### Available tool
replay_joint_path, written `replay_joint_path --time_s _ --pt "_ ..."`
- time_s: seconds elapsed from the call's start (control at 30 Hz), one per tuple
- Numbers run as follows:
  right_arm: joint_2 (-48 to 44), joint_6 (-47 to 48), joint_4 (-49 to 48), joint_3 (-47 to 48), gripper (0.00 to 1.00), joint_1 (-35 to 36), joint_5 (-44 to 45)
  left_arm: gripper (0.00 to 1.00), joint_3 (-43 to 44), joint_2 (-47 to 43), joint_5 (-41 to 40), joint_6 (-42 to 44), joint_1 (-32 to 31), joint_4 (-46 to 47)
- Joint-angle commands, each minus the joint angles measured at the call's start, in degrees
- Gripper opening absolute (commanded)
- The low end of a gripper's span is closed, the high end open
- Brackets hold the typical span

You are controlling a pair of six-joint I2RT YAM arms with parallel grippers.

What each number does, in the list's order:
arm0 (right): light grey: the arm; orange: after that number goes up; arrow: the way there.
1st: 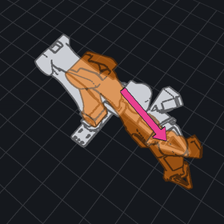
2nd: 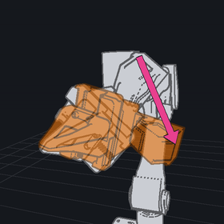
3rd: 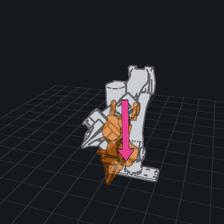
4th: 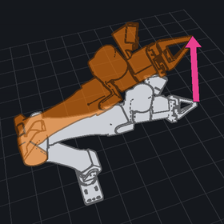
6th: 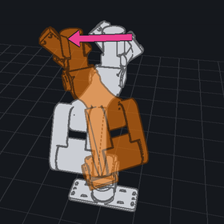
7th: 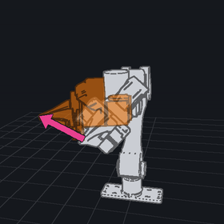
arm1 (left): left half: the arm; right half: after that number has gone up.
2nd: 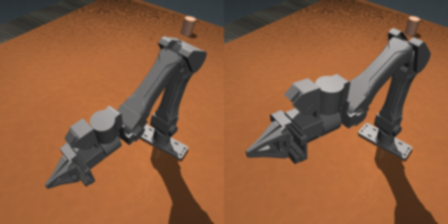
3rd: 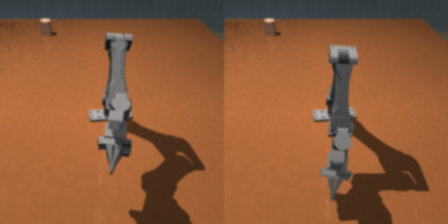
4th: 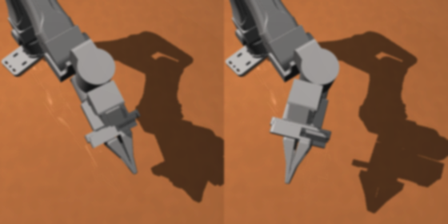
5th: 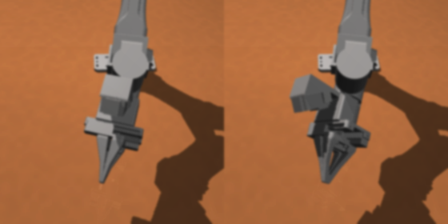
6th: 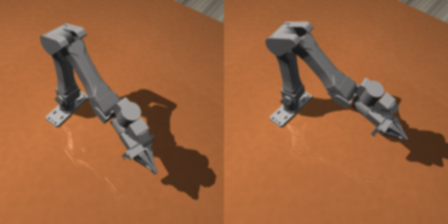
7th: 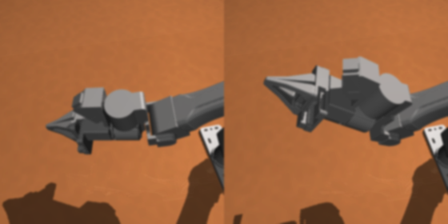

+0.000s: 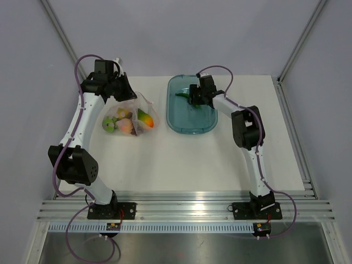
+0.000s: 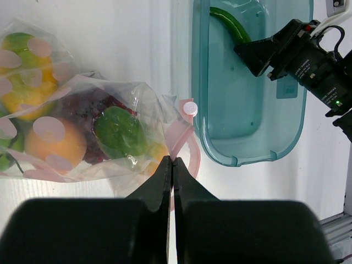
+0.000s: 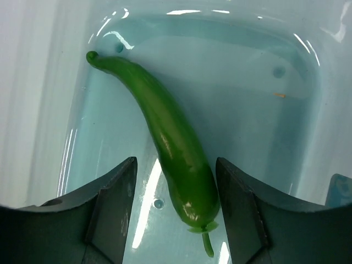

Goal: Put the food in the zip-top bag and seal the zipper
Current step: Pick up the fake vegetable from the bin, then place the fake vegetable in the zipper food storage bag.

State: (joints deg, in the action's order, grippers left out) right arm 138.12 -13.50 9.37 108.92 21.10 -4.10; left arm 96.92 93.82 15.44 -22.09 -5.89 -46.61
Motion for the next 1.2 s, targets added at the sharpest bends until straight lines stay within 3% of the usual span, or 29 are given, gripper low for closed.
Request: replay_joint_path --time_s 0.0,0.1,0.2,0.37,0.43,0.5,0.53,0.6,0.63,0.87,0.97,1.17 --pt "-4.8 3.3 2.9 0.1 0.66 0.6 -0.2 0.00 0.0 -1.8 1.5 -0.9 -0.4 3.3" --pt "-5.0 6.5 5.3 0.9 0.63 1.0 0.9 0.00 -0.2 -2.1 1.4 -0.9 -0.6 3.3" --pt "-5.0 10.1 7.5 1.8 0.53 1.8 3.3 0.00 -0.2 -2.4 1.6 -1.1 -0.7 3.4" --pt "-4.2 13.1 9.7 2.3 0.56 3.2 6.9 0.00 0.2 -2.5 1.8 -1.3 -0.9 3.4" --pt "-3.7 14.9 10.4 2.2 0.51 3.4 7.3 0.00 0.3 -2.5 2.0 -1.4 -1.1 3.3" --pt "-4.7 14.4 10.1 1.1 0.36 3.5 7.8 0.00 0.4 -2.8 2.0 -1.4 -1.1 3.1" --pt "-5.3 14.2 9.8 0.4 0.24 3.5 8.1 0.00 0.4 -2.9 2.0 -1.4 -1.1 3.0" --pt "-8.5 13.8 8.6 -2.0 0.13 3.4 8.3 0.00 0.3 -3.1 2.0 -1.2 -1.1 2.8" --pt "-9.6 13.8 8.3 -2.9 0.00 3.4 8.9 0.00 0.2 -3.2 2.0 -1.2 -1.1 2.8" --pt "-25.6 11.5 8.1 -12.3 0.00 3.4 7.5 0.00 -1.0 -4.6 2.4 -1.8 -1.1 4.2" --pt "-31.1 13.0 12.7 -14.1 0.00 3.6 -0.6 0.00 -2.0 -5.2 2.3 -2.3 -1.1 4.5" --pt "-41.5 14.4 18.5 -19.8 0.05 11.1 1.1 0.00 -3.6 -6.6 3.3 -2.6 -1.1 5.7"
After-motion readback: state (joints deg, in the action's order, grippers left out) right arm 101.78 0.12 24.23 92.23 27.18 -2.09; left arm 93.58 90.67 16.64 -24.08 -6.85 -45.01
